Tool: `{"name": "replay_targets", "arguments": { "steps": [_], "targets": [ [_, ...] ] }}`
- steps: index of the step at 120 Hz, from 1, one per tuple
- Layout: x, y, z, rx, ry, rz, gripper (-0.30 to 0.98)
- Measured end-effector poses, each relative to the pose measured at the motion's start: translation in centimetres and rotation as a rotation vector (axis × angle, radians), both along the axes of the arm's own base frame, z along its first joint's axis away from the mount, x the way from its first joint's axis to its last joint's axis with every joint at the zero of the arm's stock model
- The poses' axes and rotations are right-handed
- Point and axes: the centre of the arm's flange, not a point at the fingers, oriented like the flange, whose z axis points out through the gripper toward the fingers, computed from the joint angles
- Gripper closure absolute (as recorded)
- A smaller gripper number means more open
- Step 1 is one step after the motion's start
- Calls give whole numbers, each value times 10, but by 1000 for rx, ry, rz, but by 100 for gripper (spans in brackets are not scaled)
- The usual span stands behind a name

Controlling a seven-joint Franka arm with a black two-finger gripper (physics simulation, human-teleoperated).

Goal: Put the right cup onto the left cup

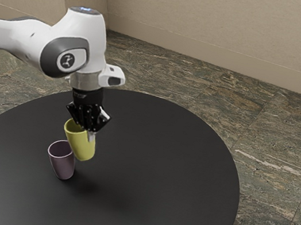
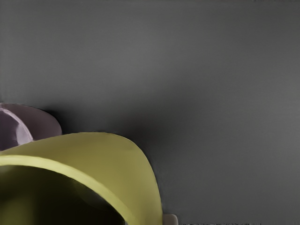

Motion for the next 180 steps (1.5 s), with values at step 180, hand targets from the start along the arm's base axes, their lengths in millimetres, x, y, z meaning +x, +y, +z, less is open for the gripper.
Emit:
{"name": "replay_targets", "arguments": {
  "steps": [180],
  "targets": [
    [7,88,-5,9,59,125,79]
  ]
}}
